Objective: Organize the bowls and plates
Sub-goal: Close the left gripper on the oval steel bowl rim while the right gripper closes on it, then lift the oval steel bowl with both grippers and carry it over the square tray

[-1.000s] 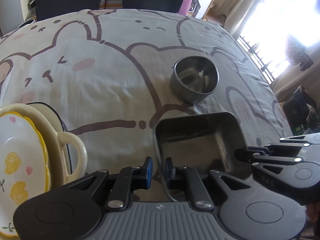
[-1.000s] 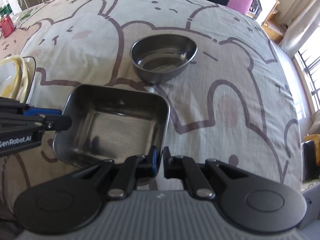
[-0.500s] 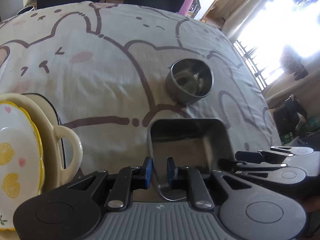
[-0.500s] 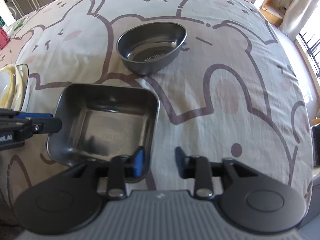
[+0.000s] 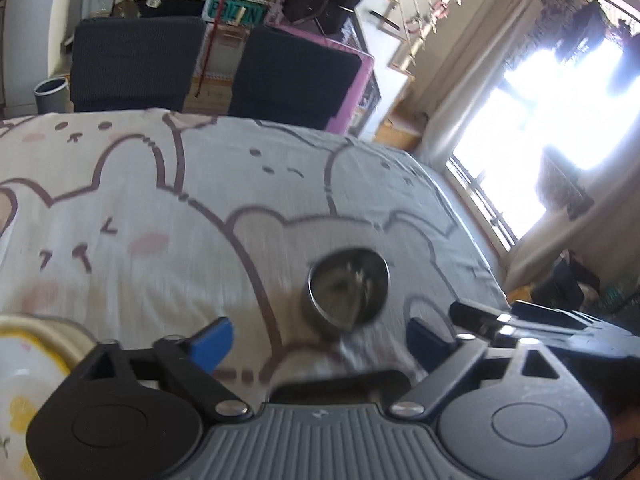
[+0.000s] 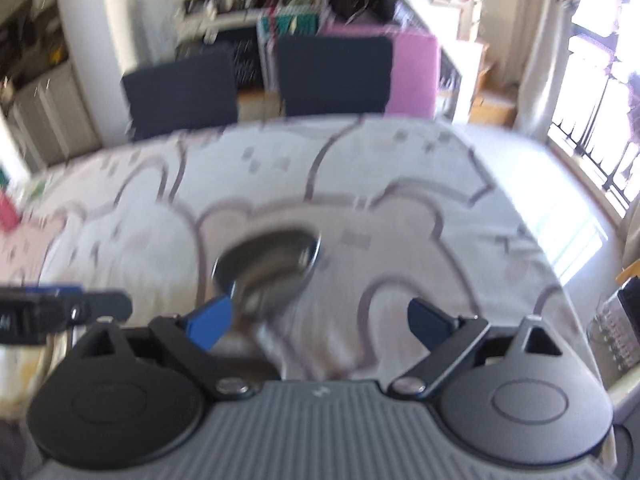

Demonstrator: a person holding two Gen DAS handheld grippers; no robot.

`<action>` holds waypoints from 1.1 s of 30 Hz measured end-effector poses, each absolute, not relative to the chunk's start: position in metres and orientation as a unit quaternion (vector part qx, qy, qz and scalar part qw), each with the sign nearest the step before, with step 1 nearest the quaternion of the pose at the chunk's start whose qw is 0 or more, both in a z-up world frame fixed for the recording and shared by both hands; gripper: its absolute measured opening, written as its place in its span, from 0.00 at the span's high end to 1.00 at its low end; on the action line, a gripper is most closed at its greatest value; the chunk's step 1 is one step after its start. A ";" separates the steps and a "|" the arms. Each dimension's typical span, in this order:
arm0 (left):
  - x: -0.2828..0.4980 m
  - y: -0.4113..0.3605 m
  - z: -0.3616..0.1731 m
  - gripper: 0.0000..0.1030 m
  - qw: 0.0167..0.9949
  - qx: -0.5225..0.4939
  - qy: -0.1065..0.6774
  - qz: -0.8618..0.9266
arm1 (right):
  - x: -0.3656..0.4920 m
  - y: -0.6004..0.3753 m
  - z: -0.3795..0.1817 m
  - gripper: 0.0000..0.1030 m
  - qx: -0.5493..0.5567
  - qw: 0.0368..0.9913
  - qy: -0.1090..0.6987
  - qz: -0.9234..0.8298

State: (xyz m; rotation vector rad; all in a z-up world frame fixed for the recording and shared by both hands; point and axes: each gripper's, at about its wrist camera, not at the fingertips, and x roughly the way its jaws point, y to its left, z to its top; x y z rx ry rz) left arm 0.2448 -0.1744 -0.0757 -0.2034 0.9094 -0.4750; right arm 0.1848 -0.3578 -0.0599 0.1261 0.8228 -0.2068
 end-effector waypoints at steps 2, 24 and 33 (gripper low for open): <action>0.259 -0.180 -0.079 0.07 0.866 -0.102 0.438 -0.219 | 0.198 -0.369 -0.059 0.02 0.086 0.913 0.382 -0.110; 0.321 -0.228 -0.147 0.85 0.815 -0.089 0.536 -0.200 | 0.311 -0.406 -0.134 0.82 0.135 0.874 0.462 -0.073; 0.313 -0.220 -0.123 0.93 0.829 -0.102 0.510 -0.205 | 0.297 -0.383 -0.117 0.95 0.106 0.881 0.458 -0.062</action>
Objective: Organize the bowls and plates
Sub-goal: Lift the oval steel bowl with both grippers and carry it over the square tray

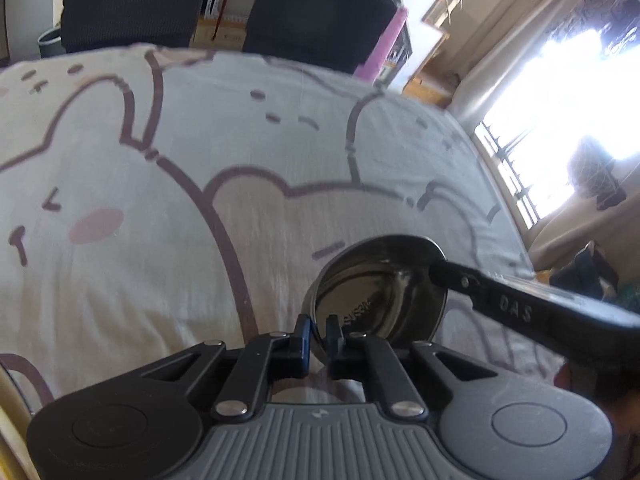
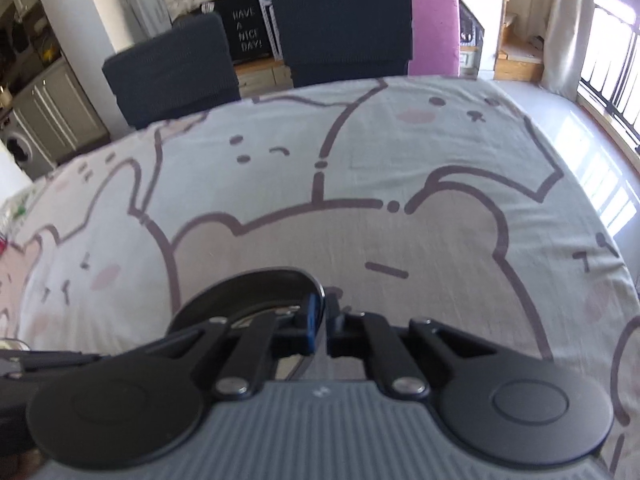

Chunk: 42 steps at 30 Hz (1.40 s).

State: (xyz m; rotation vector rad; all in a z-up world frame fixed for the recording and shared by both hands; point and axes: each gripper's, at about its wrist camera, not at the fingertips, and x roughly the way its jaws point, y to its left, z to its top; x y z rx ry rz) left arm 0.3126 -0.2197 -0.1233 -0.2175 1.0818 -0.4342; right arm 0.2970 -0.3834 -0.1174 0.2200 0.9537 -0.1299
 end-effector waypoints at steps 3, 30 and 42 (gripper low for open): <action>0.302 -0.213 -0.105 0.93 0.835 -0.111 0.495 -0.213 | 0.281 -0.378 -0.097 0.94 0.104 0.890 0.439 -0.065; 0.196 -0.184 -0.114 0.90 0.802 -0.015 0.548 -0.238 | 0.177 -0.315 -0.079 0.94 0.063 0.866 0.495 -0.047; 0.201 -0.185 -0.123 0.89 0.797 0.010 0.551 -0.246 | 0.192 -0.312 -0.098 0.93 0.050 0.848 0.526 -0.039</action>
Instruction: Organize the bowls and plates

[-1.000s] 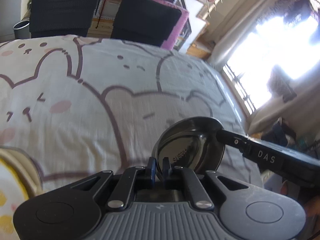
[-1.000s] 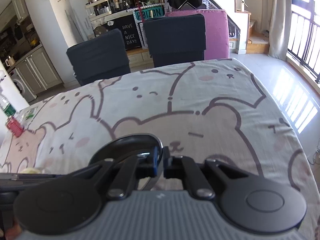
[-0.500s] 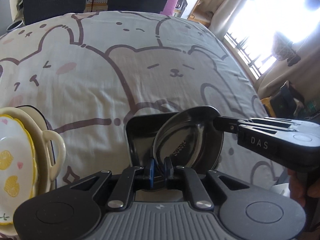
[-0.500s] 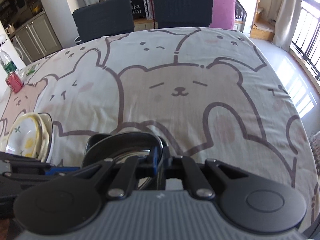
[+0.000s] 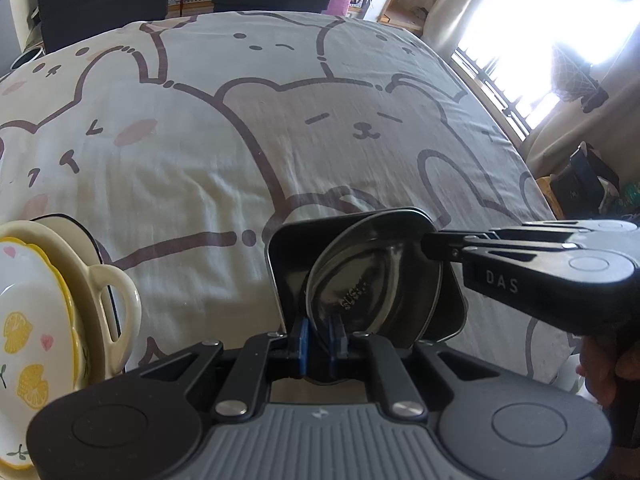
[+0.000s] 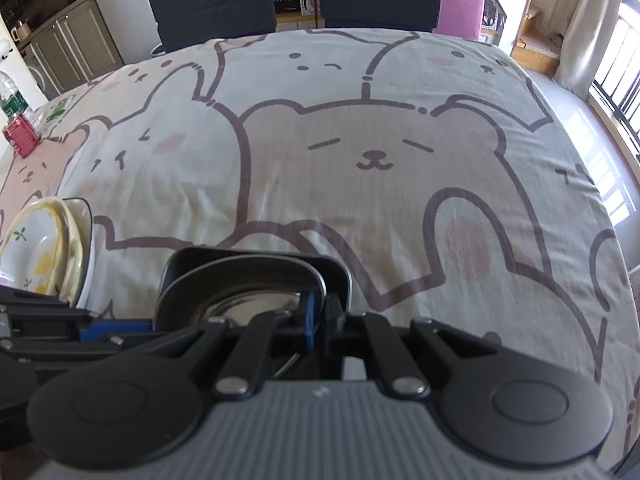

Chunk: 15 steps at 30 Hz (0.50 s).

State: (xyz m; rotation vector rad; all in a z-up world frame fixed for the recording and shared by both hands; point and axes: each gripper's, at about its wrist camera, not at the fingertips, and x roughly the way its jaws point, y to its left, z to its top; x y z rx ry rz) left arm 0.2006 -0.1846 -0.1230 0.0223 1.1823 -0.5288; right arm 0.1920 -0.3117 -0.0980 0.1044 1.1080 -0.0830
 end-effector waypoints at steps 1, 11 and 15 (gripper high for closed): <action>0.201 -0.185 -0.123 0.89 0.797 0.012 0.551 -0.248 | 0.193 -0.312 -0.099 0.93 0.049 0.847 0.528 -0.039; 0.206 -0.189 -0.130 0.89 0.795 0.019 0.553 -0.250 | 0.202 -0.308 -0.108 0.92 0.029 0.837 0.544 -0.051; 0.209 -0.187 -0.131 0.84 0.790 0.008 0.559 -0.252 | 0.204 -0.305 -0.109 0.90 0.014 0.836 0.546 -0.054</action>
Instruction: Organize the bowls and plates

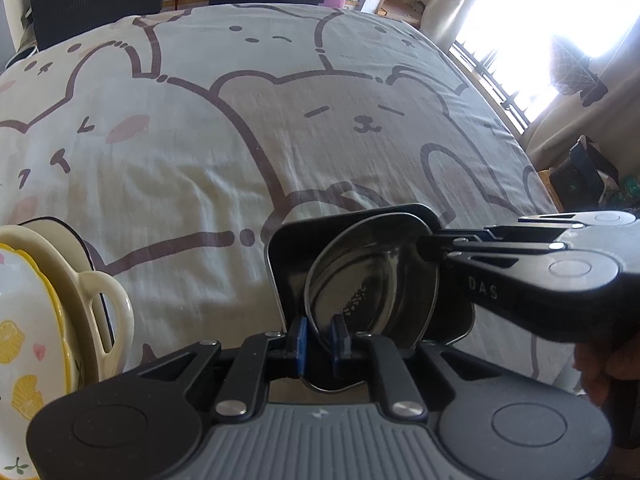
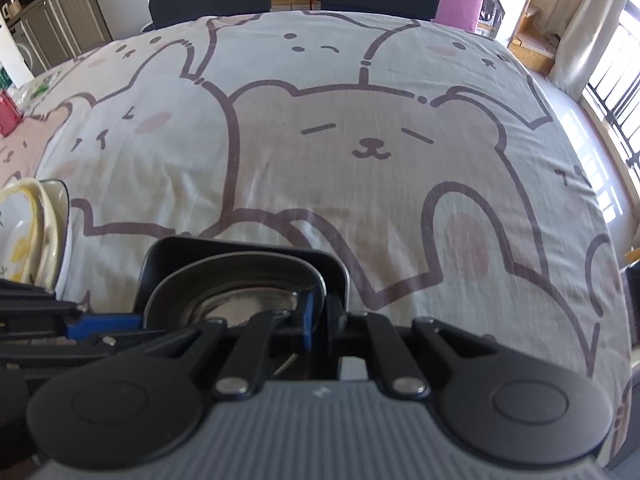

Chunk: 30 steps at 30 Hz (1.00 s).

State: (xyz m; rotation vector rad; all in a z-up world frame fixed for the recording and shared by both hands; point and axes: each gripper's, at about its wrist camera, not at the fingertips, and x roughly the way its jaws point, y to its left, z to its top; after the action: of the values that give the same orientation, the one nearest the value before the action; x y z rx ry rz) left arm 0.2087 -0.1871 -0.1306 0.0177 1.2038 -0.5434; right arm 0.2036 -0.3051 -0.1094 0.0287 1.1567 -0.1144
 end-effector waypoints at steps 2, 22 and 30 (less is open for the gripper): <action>0.210 -0.185 -0.129 0.76 0.786 -0.007 0.563 -0.255 | 0.204 -0.303 -0.109 0.87 0.006 0.837 0.545 -0.051; 0.211 -0.161 -0.094 0.44 0.808 -0.032 0.519 -0.276 | 0.185 -0.327 -0.083 0.61 0.053 0.847 0.529 -0.026; 0.221 -0.164 -0.101 0.59 0.821 0.021 0.513 -0.250 | 0.184 -0.328 -0.101 0.80 0.037 0.829 0.557 -0.030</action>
State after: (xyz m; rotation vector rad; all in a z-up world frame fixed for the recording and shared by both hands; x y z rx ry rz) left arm 0.2208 -0.1642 -0.1014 0.0445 1.0927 -0.5329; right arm 0.1836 -0.3281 -0.1008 0.0780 1.1818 -0.0633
